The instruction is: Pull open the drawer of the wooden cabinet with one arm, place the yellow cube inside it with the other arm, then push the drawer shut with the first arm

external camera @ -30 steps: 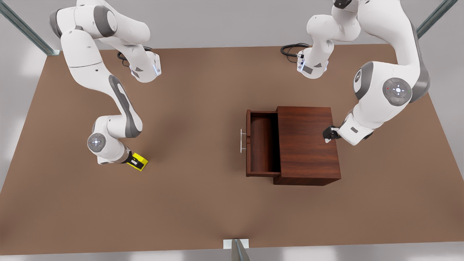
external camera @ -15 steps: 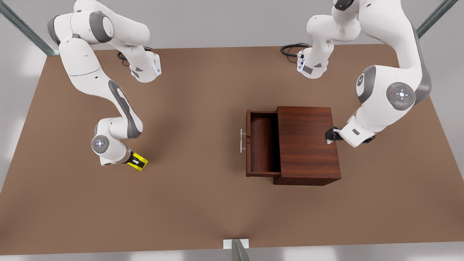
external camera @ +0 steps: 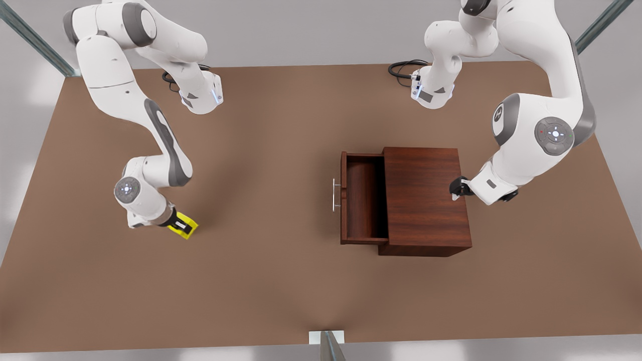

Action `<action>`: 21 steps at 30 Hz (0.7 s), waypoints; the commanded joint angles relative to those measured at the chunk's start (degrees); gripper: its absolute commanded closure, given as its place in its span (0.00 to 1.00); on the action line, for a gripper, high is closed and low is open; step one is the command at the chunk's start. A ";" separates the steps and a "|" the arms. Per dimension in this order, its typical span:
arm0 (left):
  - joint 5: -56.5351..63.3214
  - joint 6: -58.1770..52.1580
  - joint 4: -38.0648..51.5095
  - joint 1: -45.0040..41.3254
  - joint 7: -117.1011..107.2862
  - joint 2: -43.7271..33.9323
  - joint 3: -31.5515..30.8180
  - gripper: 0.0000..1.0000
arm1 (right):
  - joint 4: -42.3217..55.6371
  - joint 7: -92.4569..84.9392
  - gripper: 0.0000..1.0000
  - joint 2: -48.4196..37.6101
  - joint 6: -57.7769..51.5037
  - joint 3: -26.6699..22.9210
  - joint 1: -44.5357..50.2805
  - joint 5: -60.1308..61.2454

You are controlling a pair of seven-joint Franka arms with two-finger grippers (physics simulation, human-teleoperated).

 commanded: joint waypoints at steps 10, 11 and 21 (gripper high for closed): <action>0.71 0.09 0.06 -0.41 1.98 -0.02 -0.27 0.00 | 12.12 29.28 0.47 -6.21 -25.97 6.94 4.94 5.82; 0.71 0.09 -0.03 -0.41 1.98 -0.02 -0.27 0.00 | 13.44 36.05 0.47 -5.94 -26.06 6.94 7.31 5.82; 0.09 0.00 -0.03 0.03 1.98 -0.02 -0.18 0.00 | 44.28 89.31 0.47 8.64 -38.18 6.68 34.29 5.20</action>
